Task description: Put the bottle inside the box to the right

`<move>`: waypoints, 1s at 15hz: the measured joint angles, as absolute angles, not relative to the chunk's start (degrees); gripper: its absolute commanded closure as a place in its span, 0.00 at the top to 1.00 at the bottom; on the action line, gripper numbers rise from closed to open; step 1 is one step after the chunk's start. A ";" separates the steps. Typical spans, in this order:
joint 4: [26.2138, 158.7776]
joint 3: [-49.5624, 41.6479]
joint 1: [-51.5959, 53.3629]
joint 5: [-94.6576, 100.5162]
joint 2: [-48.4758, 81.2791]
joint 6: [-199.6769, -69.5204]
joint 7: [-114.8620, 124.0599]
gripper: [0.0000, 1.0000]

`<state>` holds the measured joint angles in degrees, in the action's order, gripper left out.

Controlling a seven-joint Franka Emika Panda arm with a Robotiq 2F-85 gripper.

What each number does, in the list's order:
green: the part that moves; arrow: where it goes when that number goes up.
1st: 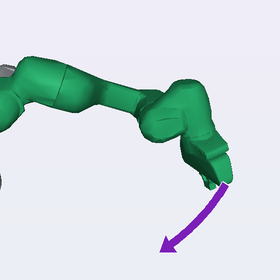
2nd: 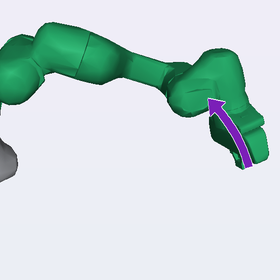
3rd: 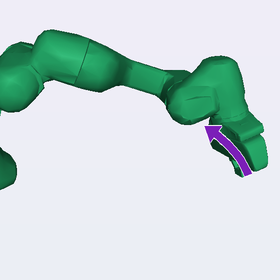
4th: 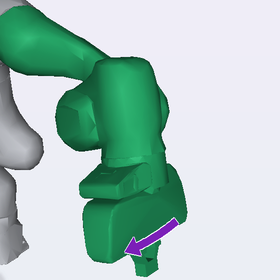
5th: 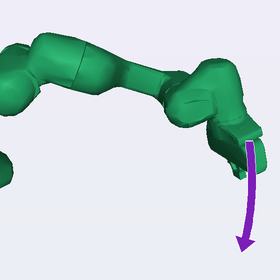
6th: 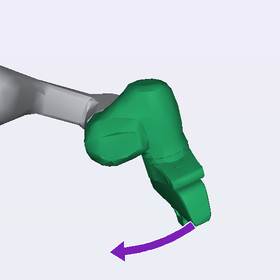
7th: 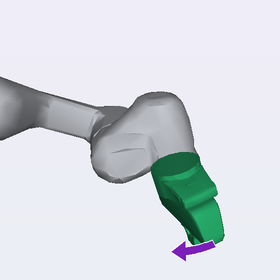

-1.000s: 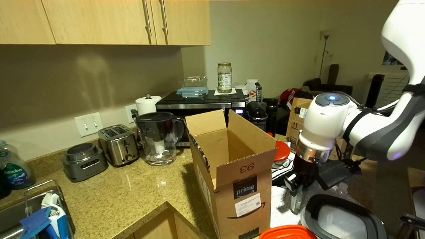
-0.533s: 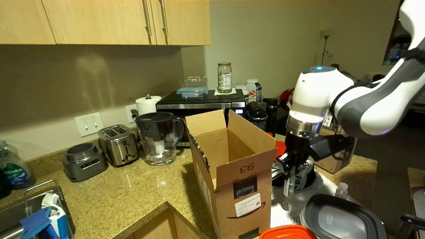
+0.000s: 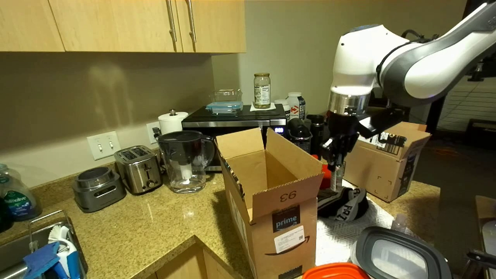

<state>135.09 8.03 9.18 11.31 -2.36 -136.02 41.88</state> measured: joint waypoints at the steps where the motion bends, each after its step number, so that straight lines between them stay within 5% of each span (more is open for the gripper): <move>1: 133.96 7.92 9.15 11.31 -2.77 -134.78 41.23 0.08; 15: 123.80 5.17 5.53 11.50 -2.75 -130.75 40.44 0.08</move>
<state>123.80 5.17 5.53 11.50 -2.75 -130.75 40.44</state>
